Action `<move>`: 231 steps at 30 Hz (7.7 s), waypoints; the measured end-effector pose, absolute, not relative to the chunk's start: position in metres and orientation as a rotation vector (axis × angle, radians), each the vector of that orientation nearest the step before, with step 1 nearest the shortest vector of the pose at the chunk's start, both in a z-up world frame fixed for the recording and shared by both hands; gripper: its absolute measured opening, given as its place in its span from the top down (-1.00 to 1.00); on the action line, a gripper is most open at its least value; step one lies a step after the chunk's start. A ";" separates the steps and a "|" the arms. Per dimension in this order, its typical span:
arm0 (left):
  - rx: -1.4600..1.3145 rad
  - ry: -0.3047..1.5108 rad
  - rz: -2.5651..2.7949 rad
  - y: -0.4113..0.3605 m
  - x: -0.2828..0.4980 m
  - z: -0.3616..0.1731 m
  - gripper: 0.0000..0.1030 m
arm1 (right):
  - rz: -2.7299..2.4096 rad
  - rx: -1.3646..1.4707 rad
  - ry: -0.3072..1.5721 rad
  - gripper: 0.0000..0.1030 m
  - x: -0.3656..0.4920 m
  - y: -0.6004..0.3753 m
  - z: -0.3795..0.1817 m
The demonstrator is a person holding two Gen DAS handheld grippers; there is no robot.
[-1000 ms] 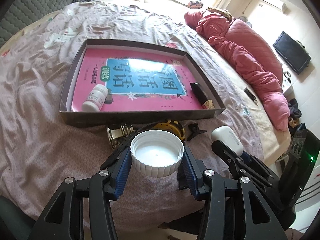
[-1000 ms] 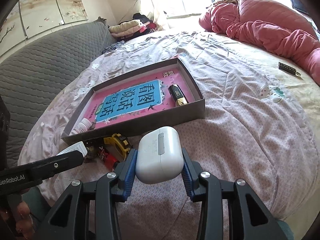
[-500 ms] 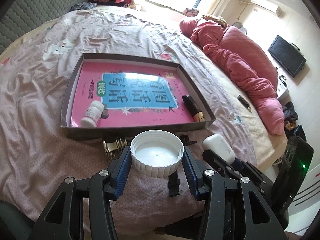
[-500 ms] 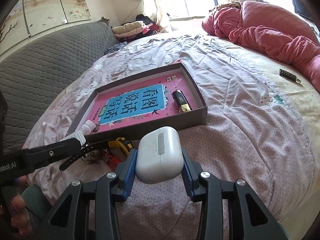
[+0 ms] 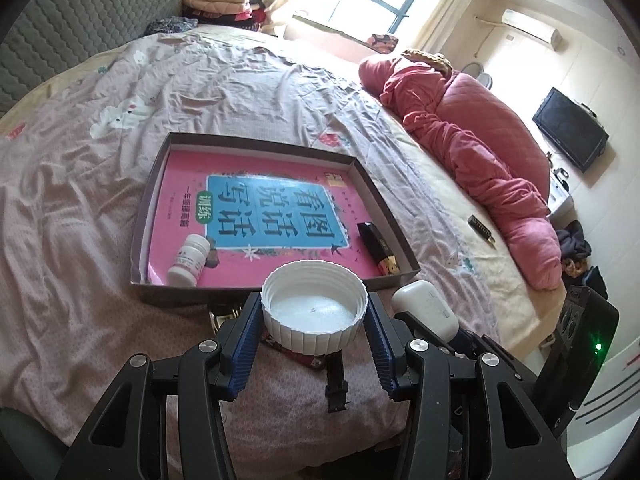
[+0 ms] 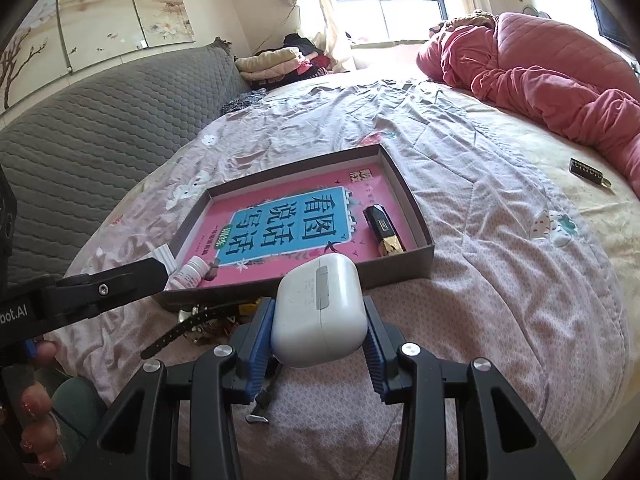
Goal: Organize rigid objects
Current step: 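Lift the bottle cap with the left tool while the right tool lifts the earbud case, then carry the bottle cap over the tray with the left tool while the right tool carries the earbud case, then open the right tool to drop the earbud case into the tray while the left tool lowers the cap, then open the left tool to release the bottle cap into the tray, then withdraw both open tools from the tray toward the remaining items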
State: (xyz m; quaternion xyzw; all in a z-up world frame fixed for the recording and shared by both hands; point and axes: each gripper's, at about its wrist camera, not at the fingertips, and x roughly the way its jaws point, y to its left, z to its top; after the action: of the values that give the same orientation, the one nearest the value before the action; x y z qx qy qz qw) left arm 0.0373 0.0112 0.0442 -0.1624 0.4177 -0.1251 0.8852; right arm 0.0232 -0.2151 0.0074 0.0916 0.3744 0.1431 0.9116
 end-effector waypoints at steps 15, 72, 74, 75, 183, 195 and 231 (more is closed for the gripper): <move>-0.329 0.861 -0.229 0.012 0.060 0.049 0.01 | 0.296 0.172 0.749 0.19 0.041 -0.210 0.016; -0.234 1.057 -0.196 -0.015 0.139 -0.029 0.00 | 0.282 0.141 0.810 0.19 0.116 -0.200 0.010; -0.237 1.059 -0.199 -0.015 0.139 -0.030 0.00 | 0.284 0.137 0.818 0.19 0.118 -0.199 0.008; -0.235 1.061 -0.203 -0.015 0.140 -0.030 0.00 | 0.280 0.136 0.821 0.19 0.119 -0.199 0.007; -0.116 1.108 -0.135 -0.018 0.149 -0.035 -0.01 | 0.180 0.240 0.807 -0.07 0.044 -0.267 -0.022; -0.149 1.134 -0.125 -0.010 0.148 -0.034 -0.01 | 0.173 0.265 0.795 -0.09 0.039 -0.272 -0.027; -0.279 1.058 -0.109 0.037 0.096 0.008 -0.28 | 0.181 0.214 0.799 -0.19 0.033 -0.261 -0.032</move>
State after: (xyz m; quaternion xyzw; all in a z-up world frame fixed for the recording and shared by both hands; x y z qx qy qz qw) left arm 0.0959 0.0373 0.0076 -0.1325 0.5027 -0.0519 0.8527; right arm 0.0335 -0.2614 -0.0317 0.1036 0.3879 0.0878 0.9117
